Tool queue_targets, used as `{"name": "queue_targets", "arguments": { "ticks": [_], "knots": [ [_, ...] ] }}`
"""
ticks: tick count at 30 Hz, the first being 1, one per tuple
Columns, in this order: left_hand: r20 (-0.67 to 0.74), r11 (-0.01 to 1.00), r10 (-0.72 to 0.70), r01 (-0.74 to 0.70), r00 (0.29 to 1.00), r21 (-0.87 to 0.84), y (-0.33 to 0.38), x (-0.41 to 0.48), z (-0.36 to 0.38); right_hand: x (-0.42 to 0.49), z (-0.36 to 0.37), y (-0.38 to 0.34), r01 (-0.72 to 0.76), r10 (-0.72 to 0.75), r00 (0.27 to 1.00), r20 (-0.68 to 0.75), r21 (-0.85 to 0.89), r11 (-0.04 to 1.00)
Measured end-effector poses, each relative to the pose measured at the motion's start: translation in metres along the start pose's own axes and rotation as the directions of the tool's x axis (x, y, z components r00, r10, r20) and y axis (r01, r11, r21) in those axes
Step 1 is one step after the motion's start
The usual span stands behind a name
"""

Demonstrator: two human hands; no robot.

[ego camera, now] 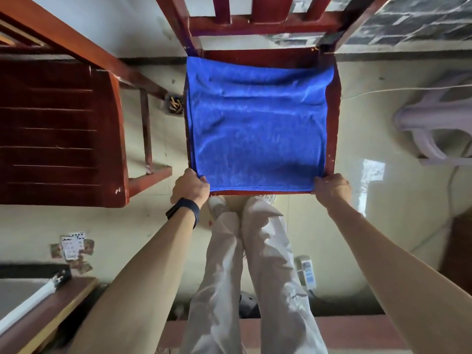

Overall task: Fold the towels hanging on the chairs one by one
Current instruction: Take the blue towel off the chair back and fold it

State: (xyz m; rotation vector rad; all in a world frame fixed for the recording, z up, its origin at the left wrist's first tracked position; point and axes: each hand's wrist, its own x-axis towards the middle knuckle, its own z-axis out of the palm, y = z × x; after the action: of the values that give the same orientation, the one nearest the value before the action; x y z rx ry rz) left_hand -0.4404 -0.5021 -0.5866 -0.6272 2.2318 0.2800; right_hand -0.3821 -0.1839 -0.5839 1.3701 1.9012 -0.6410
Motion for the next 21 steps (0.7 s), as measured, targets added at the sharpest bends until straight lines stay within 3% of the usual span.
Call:
{"name": "queue_targets", "arguments": {
  "ticks": [2, 4, 6, 8, 9, 11, 13, 15, 18, 21],
  "knots": [
    [0.023, 0.998, -0.005, 0.007, 1.0, -0.065, 0.002, -0.005, -0.011, -0.005, -0.011, 0.001, -0.054, 0.048, 0.997, 0.061, 0.092, 0.994],
    [0.08, 0.932, -0.017, 0.045, 0.997, -0.359, 0.01, -0.009, -0.031, -0.028, -0.034, -0.013, -0.076, 0.026, 0.99, 0.136, 0.377, 0.923],
    [0.135, 0.649, 0.009, 0.097, 0.991, -0.755, 0.023, -0.019, -0.066, -0.053, -0.065, -0.032, -0.099, -0.044, 0.983, 0.177, 0.717, 0.69],
    [0.046, 0.376, 0.047, 0.025, 0.998, -0.926, 0.028, -0.033, -0.105, -0.076, -0.1, -0.041, 0.078, -0.207, 0.978, 0.023, 0.88, 0.469],
    [-0.005, 0.328, 0.044, -0.019, 0.999, -0.945, 0.026, -0.038, -0.115, -0.086, -0.111, -0.042, 0.189, -0.262, 0.962, -0.079, 0.885, 0.426],
    [-0.013, 0.383, 0.006, -0.014, 1.0, -0.924, 0.013, -0.043, -0.113, -0.086, -0.107, -0.03, 0.304, -0.273, 0.944, -0.183, 0.802, 0.514],
    [0.087, 0.489, -0.024, 0.088, 0.996, -0.868, -0.001, -0.044, -0.087, -0.076, -0.083, -0.014, 0.254, -0.177, 0.967, -0.182, 0.662, 0.705],
    [0.198, 0.552, -0.073, 0.205, 0.977, -0.808, -0.011, -0.043, -0.055, -0.056, -0.053, 0.008, 0.155, -0.109, 0.987, -0.117, 0.543, 0.825],
    [0.222, 0.617, -0.143, 0.262, 0.965, -0.742, -0.027, -0.03, -0.019, -0.031, -0.013, 0.034, 0.043, -0.042, 0.999, -0.014, 0.521, 0.853],
    [0.192, 0.681, -0.172, 0.257, 0.966, -0.686, -0.044, -0.009, 0.005, -0.016, 0.008, 0.046, 0.024, -0.03, 1.0, 0.007, 0.444, 0.896]
  ]
}}
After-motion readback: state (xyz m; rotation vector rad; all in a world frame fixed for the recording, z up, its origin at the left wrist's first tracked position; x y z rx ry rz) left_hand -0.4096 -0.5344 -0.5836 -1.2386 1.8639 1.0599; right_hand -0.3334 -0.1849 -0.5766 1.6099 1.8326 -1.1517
